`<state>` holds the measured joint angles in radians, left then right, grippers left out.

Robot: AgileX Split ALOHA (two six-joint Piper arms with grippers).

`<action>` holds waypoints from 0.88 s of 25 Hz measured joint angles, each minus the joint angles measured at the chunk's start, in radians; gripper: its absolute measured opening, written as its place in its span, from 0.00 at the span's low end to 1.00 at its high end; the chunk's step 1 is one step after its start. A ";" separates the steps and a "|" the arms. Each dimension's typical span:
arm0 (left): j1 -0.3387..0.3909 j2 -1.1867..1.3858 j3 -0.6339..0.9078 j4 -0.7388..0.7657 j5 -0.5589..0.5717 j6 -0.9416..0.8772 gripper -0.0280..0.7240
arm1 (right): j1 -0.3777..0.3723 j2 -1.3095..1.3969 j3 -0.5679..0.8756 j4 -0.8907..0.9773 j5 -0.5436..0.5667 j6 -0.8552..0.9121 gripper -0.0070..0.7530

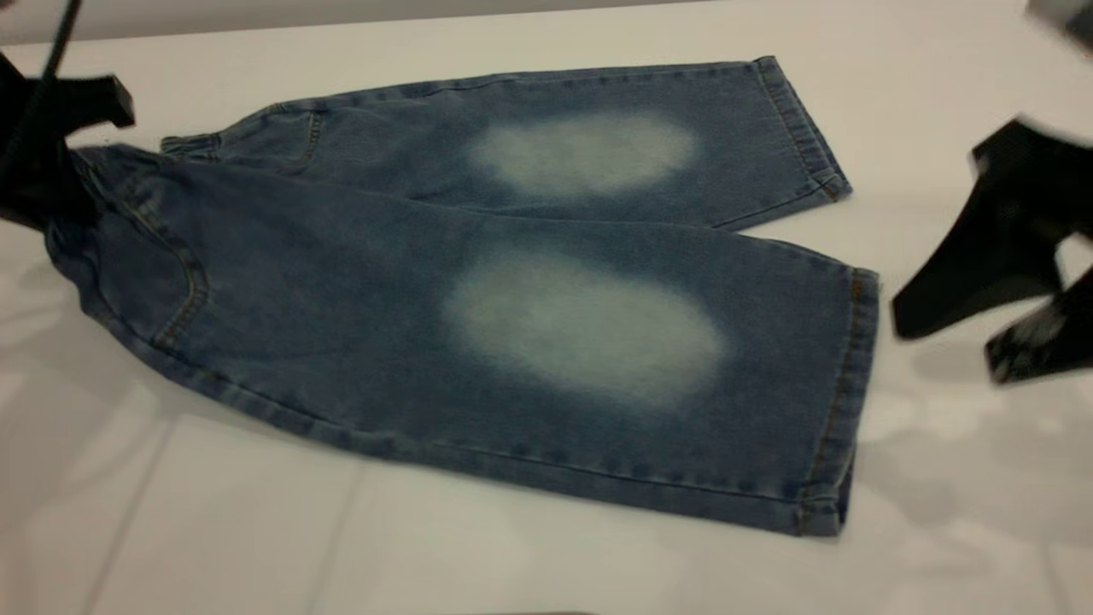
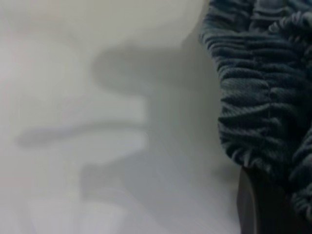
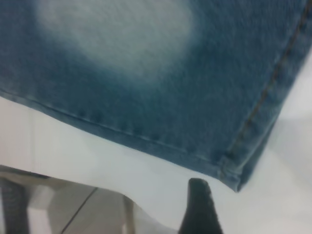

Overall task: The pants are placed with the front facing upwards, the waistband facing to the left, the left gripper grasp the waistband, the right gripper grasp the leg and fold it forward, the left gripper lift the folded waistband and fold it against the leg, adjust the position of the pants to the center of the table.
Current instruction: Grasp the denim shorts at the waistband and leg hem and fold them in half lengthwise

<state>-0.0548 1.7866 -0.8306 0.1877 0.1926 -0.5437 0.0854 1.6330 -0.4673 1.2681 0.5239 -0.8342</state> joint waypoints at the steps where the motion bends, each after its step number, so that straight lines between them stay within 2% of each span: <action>1: -0.001 -0.005 0.000 0.000 0.001 0.000 0.16 | 0.000 0.034 0.000 0.042 0.000 -0.031 0.58; 4: -0.008 -0.012 0.000 0.000 0.004 0.000 0.16 | 0.000 0.150 0.000 0.160 0.033 -0.133 0.58; 7: -0.011 -0.012 0.000 0.000 0.007 0.001 0.16 | 0.000 0.251 -0.001 0.245 0.118 -0.220 0.58; 13: -0.011 -0.012 0.000 0.000 0.008 0.001 0.16 | 0.004 0.398 -0.008 0.368 0.189 -0.293 0.58; 22: -0.011 -0.012 0.000 0.000 0.010 0.001 0.16 | 0.132 0.482 -0.021 0.551 0.191 -0.424 0.58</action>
<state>-0.0660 1.7744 -0.8306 0.1877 0.2029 -0.5425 0.2171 2.1147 -0.4888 1.8189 0.7149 -1.2583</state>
